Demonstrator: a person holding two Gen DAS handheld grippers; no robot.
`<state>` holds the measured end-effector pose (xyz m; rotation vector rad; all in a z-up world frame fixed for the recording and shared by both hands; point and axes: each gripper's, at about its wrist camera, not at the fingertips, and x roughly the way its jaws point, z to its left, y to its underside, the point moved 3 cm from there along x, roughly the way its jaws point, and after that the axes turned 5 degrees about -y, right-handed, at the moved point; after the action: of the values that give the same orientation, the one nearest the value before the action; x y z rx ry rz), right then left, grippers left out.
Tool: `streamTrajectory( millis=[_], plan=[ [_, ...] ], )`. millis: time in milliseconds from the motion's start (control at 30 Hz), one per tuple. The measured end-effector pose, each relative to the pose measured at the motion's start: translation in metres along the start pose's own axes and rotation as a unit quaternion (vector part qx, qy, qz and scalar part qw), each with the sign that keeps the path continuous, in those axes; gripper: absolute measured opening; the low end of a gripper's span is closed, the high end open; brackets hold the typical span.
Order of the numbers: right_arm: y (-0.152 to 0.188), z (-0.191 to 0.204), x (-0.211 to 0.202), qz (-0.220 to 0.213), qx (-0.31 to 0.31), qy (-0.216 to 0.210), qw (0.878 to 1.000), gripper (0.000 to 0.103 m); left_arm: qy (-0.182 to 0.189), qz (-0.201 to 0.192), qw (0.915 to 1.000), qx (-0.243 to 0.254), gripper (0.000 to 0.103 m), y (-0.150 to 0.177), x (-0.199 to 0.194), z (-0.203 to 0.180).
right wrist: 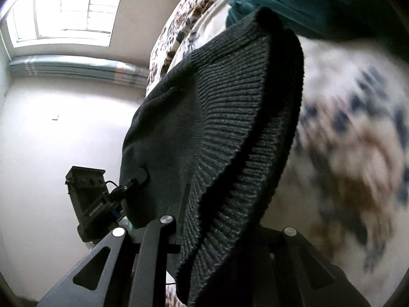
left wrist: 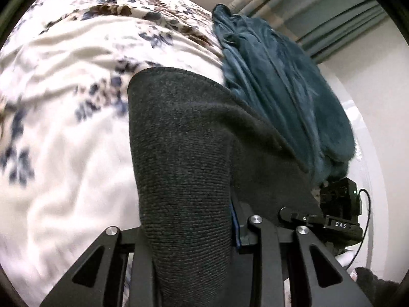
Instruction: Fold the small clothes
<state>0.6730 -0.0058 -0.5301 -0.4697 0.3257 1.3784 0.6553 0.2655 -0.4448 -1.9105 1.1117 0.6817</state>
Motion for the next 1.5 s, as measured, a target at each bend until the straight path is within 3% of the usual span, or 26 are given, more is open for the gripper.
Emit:
streamTrajectory(
  millis=[133, 233, 333, 367, 400, 500, 567, 667, 733, 833, 967, 1033, 1100, 1200, 1500],
  plan=[
    [-0.039, -0.018, 0.032, -0.005, 0.016, 0.016, 1.0, 0.017, -0.015, 0.018, 0.9997, 0.003, 0.026, -0.033, 0.037, 0.024],
    [-0.058, -0.038, 0.05, -0.005, 0.036, 0.036, 0.999, 0.017, -0.021, 0.053, 0.9983, -0.012, 0.027, -0.047, 0.071, 0.045],
    [-0.069, -0.056, 0.061, 0.008, 0.045, 0.077, 0.996, 0.018, -0.053, 0.09, 0.9943, -0.019, 0.04, -0.046, 0.098, 0.062],
    [-0.073, -0.065, 0.055, 0.015, 0.043, 0.096, 0.994, 0.024, -0.057, 0.093, 0.9938, -0.02, 0.048, -0.044, 0.098, 0.065],
    [-0.071, -0.069, 0.051, 0.018, 0.036, 0.128, 0.991, 0.04, -0.057, 0.091, 0.9939, -0.023, 0.049, -0.041, 0.096, 0.067],
    [-0.064, -0.072, 0.025, 0.002, 0.007, 0.196, 0.981, 0.052, -0.061, 0.092, 0.9937, -0.021, 0.052, -0.028, 0.081, 0.072],
    [-0.06, -0.078, 0.005, -0.009, -0.011, 0.236, 0.972, 0.062, -0.085, 0.086, 0.9926, -0.014, 0.067, -0.022, 0.072, 0.075],
    [-0.059, -0.083, -0.007, -0.011, -0.04, 0.283, 0.958, 0.064, -0.13, 0.067, 0.9892, -0.006, 0.071, -0.011, 0.056, 0.073],
    [-0.052, -0.072, -0.014, -0.021, -0.055, 0.325, 0.944, 0.075, -0.172, 0.046, 0.984, 0.011, 0.073, -0.003, 0.045, 0.058],
    [-0.042, -0.039, -0.022, -0.046, -0.088, 0.371, 0.923, 0.102, -0.231, 0.018, 0.9717, 0.046, 0.094, 0.011, 0.033, 0.034],
    [-0.02, 0.012, -0.017, -0.072, -0.144, 0.44, 0.884, 0.103, -0.294, -0.02, 0.9527, 0.074, 0.096, 0.034, 0.015, 0.0],
    [-0.01, 0.028, -0.017, -0.078, -0.152, 0.459, 0.872, 0.103, -0.316, -0.03, 0.9453, 0.077, 0.096, 0.042, 0.008, -0.011],
    [0.001, 0.041, -0.021, -0.089, -0.161, 0.479, 0.859, 0.103, -0.313, -0.032, 0.9462, 0.074, 0.096, 0.049, 0.0, -0.019],
    [0.021, 0.062, -0.039, -0.102, -0.173, 0.493, 0.846, 0.103, -0.314, -0.037, 0.9456, 0.076, 0.096, 0.054, -0.012, -0.034],
    [0.064, 0.147, -0.1, -0.142, -0.185, 0.483, 0.844, 0.103, -0.307, -0.072, 0.9465, 0.066, 0.096, 0.074, -0.099, -0.09]
  ],
)
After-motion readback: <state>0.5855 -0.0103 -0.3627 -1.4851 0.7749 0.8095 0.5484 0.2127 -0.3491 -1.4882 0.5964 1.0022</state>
